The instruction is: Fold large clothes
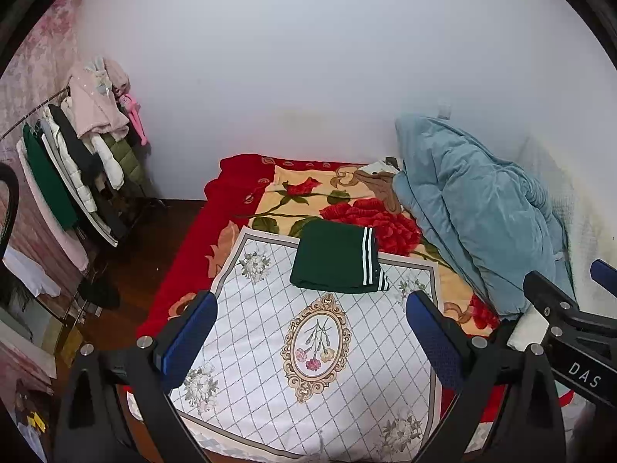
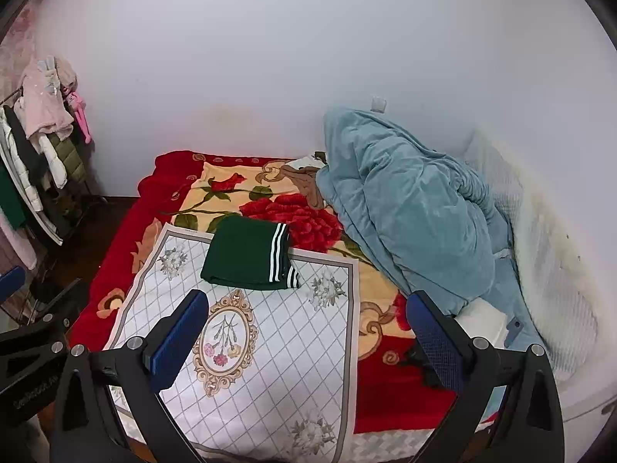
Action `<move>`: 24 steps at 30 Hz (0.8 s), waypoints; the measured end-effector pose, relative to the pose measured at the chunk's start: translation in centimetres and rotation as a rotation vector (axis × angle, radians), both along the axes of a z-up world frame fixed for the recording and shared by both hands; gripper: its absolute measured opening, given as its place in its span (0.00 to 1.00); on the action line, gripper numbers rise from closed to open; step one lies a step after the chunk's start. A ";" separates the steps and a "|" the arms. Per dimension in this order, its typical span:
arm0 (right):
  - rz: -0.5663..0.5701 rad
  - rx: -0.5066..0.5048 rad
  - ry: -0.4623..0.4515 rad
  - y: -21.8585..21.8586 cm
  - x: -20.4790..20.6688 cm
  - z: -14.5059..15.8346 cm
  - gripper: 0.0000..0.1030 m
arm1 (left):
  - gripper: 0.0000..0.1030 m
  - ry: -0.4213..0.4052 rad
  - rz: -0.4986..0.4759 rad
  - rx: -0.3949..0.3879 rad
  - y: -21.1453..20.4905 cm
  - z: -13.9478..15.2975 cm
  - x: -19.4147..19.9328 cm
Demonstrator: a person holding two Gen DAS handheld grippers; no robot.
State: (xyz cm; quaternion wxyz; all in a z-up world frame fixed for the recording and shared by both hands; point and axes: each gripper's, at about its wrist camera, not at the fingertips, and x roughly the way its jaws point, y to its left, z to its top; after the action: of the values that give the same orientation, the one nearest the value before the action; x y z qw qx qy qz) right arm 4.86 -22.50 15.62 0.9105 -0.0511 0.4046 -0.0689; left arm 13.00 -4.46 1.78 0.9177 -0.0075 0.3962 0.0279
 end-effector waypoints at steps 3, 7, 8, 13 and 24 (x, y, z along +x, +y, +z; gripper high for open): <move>0.008 0.002 -0.001 0.0 0.0 0.4 1.00 | 0.97 -0.005 0.010 0.004 0.2 0.1 -0.2; 0.014 0.001 -0.004 -0.1 0.2 0.8 1.00 | 0.97 -0.014 0.012 0.001 0.5 0.3 -0.4; 0.014 0.001 -0.004 -0.1 0.2 0.8 1.00 | 0.97 -0.014 0.013 -0.001 0.5 0.3 -0.5; 0.013 0.002 -0.001 0.0 0.0 0.7 1.00 | 0.97 -0.014 0.017 0.001 0.6 0.3 -0.6; 0.039 0.009 0.002 -0.7 1.8 0.9 1.00 | 0.97 -0.022 0.017 0.004 0.5 0.6 -0.6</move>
State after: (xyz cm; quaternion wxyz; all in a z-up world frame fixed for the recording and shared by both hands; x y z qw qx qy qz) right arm 6.62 -23.16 16.55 0.9114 -0.0550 0.4048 -0.0492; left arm 12.41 -3.97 2.37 0.9218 -0.0091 0.3858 0.0366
